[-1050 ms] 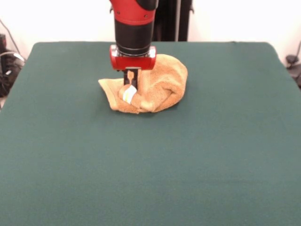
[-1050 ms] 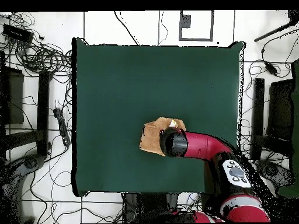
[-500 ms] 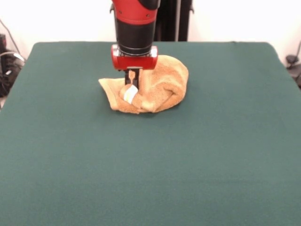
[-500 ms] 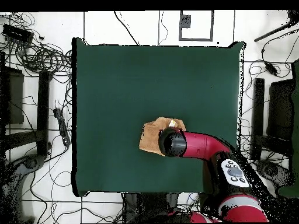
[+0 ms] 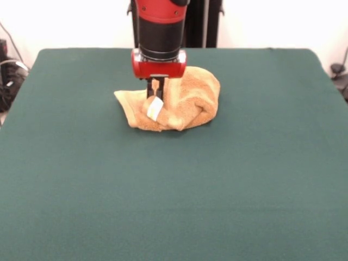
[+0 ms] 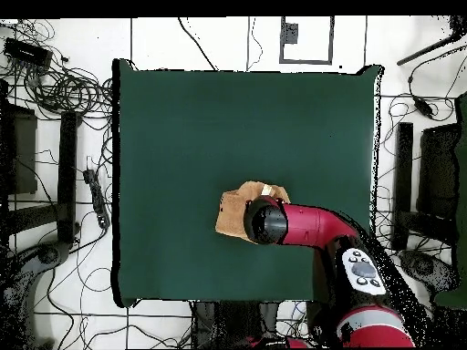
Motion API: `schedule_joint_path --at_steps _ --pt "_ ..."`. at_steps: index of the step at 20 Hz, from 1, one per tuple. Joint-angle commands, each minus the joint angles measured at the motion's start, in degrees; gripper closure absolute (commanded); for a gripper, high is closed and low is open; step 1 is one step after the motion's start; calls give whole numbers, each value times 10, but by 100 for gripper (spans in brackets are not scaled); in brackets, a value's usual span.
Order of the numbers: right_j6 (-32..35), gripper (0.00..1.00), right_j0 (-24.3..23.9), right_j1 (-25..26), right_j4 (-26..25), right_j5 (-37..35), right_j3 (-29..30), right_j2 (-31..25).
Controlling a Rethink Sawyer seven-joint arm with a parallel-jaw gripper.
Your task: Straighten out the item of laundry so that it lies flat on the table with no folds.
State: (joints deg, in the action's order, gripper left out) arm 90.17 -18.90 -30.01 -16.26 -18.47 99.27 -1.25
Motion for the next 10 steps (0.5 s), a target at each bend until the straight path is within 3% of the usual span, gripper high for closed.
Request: schedule_joint_path --at_steps 1,10 --pt "78 100 31 -3 28 -34 -8 -46" --pt "105 100 50 -18 55 -52 -4 -36"
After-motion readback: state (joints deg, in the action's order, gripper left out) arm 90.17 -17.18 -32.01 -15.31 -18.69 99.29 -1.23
